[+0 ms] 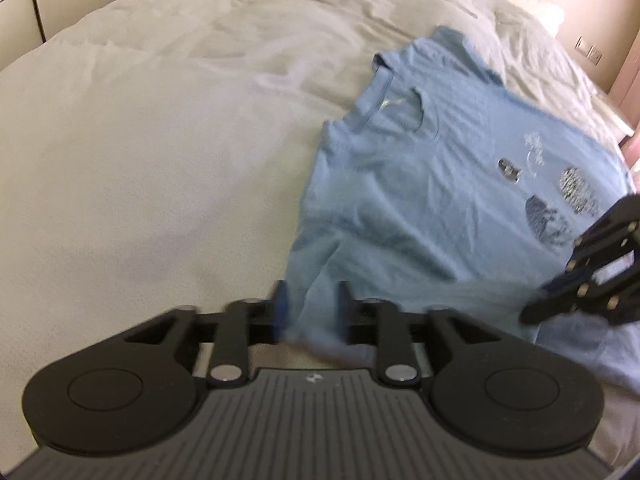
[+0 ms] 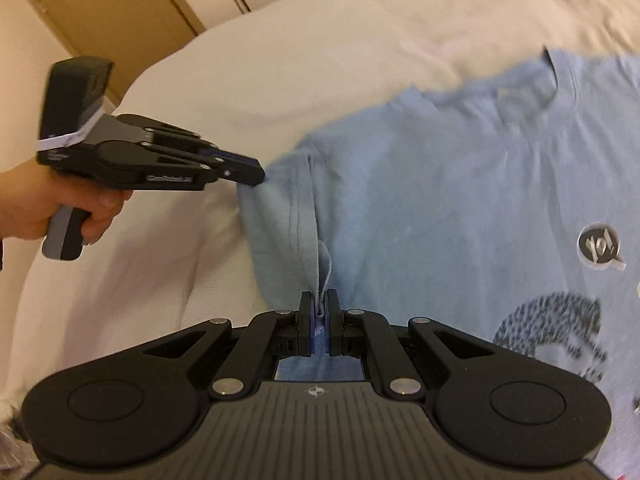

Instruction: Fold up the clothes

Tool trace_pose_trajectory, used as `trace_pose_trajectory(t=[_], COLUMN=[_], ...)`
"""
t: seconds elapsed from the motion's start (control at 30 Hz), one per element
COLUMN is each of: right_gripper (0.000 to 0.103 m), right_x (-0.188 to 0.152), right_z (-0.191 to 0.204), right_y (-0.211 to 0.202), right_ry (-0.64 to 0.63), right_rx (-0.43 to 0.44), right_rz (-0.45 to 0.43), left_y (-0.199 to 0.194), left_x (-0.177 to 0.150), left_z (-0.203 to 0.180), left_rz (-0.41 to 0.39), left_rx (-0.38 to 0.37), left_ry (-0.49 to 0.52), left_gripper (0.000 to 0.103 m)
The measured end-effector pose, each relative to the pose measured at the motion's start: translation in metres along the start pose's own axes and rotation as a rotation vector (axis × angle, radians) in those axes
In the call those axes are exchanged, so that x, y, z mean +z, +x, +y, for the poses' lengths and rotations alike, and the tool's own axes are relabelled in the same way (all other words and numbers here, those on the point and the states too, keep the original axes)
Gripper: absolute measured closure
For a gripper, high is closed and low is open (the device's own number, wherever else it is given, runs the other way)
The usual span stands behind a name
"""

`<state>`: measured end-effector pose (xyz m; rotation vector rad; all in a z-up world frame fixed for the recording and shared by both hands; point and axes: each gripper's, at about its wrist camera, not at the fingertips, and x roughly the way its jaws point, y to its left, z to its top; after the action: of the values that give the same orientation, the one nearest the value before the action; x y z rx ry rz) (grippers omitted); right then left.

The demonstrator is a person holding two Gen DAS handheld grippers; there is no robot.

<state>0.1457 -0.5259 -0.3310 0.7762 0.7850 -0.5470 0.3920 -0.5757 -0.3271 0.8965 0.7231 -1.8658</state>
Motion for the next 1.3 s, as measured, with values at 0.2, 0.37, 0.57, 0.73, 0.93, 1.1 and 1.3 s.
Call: trace_pose_trajectory(t=[0.2,0.37,0.57,0.73,0.93,1.1,1.3], right_gripper=[0.097,0.097,0.097,0.088,0.086,0.085,0.084], right_x=[-0.005,-0.005,-0.001,0.003,-0.007,-0.023,-0.048], right_z=[-0.001,0.0,-0.005,-0.015,-0.021,-0.009,0.014], right_y=[0.009,0.011,-0.002,0.006,-0.013,-0.014,0.003], right_ry=[0.005,0.023,0.046,0.085,0.157,0.166,0.083], right_rx=[0.03,0.033,0.016,-0.013,-0.023,0.022,0.052], right_rz=[0.04,0.043,-0.027,-0.005,-0.017,0.028,0.149], left_y=[0.021,0.02,0.006,0.008,-0.024,-0.032,-0.01], left_x=[0.015,0.016,0.016,0.01,-0.009,-0.039,-0.067], left_z=[-0.01,-0.015,-0.007,0.001,-0.011,-0.054,-0.092], left_rz=[0.055,0.046,-0.053,-0.048,-0.095,-0.065,-0.012], left_rx=[-0.057,-0.058,-0.019,0.062,0.106,0.007,-0.026], left_ry=[0.067,0.104,0.048,-0.032,-0.129,-0.251,-0.409], left_gripper=[0.078,0.102,0.1,0.078,0.078,0.078,0.077])
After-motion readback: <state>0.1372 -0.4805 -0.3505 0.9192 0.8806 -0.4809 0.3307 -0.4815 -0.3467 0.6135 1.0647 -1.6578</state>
